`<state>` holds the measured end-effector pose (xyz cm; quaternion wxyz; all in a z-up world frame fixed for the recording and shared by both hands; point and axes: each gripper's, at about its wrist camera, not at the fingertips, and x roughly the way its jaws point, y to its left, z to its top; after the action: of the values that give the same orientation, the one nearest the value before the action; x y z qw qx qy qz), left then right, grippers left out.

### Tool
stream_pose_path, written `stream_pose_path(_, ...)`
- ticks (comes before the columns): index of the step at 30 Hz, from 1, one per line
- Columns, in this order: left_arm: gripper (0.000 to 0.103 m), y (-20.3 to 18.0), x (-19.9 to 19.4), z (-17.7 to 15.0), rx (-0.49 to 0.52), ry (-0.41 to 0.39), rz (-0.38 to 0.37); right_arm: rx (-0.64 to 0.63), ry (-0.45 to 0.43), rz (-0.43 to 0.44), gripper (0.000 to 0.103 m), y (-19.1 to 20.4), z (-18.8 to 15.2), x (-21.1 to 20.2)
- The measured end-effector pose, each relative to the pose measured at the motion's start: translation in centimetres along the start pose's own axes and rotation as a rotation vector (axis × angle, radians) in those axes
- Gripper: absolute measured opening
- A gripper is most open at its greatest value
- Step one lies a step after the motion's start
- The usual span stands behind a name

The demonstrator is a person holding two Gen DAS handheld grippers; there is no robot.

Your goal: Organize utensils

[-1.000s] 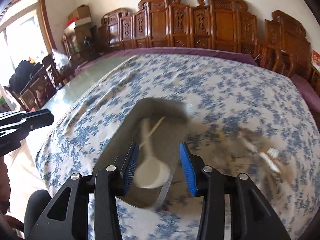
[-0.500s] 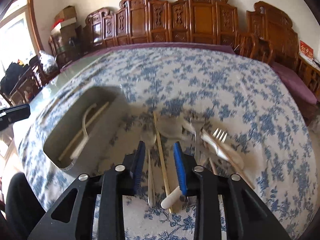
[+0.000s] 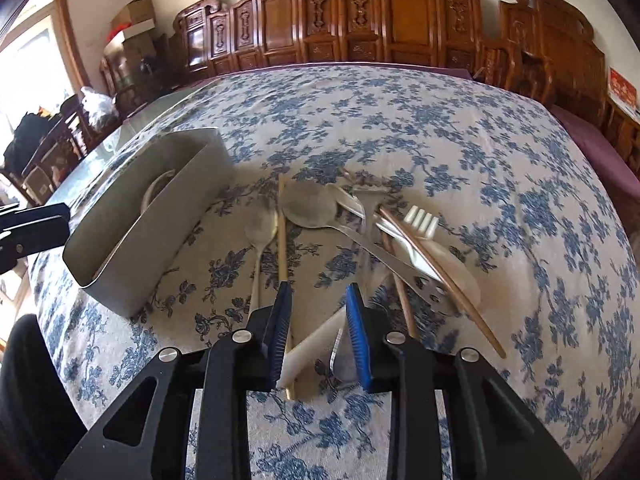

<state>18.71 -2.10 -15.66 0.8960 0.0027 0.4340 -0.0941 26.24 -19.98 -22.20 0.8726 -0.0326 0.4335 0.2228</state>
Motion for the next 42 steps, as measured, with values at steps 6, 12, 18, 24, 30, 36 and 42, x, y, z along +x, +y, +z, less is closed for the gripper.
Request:
stream_pose_path(6,0.030,-1.1,0.7,0.2,0.010,0.008,0.005,-0.064,0.030,0.024,0.019,1.4,0.6,2.0)
stream_pose_path(12,0.030,-2.0,1.3,0.4,0.018,0.018,0.008,-0.146,0.073,-0.018,0.006,2.4,-0.1,2.8)
stream_pose_path(18,0.030,-2.9,2.4,0.5,0.023,0.032,0.009,-0.102,0.006,0.011,0.005,1.4,0.2,0.8)
stream_pose_path(24,0.038,-4.1,3.7,1.4,0.032,0.045,0.007,0.002,-0.133,0.059,0.005,-0.9,1.7,-2.5)
stream_pose_path(30,0.041,-5.3,6.1,3.8,0.067,0.059,0.015,0.052,-0.159,0.021,0.005,-3.2,2.2,-3.2)
stream_pose_path(36,0.041,-6.0,9.8,5.6,0.090,0.105,0.045,0.098,-0.170,0.005,0.005,-5.2,2.1,-3.2)
stream_pose_path(42,0.034,-6.0,12.9,6.2,0.095,0.168,0.075,0.145,-0.205,0.022,0.006,-6.7,2.4,-3.9)
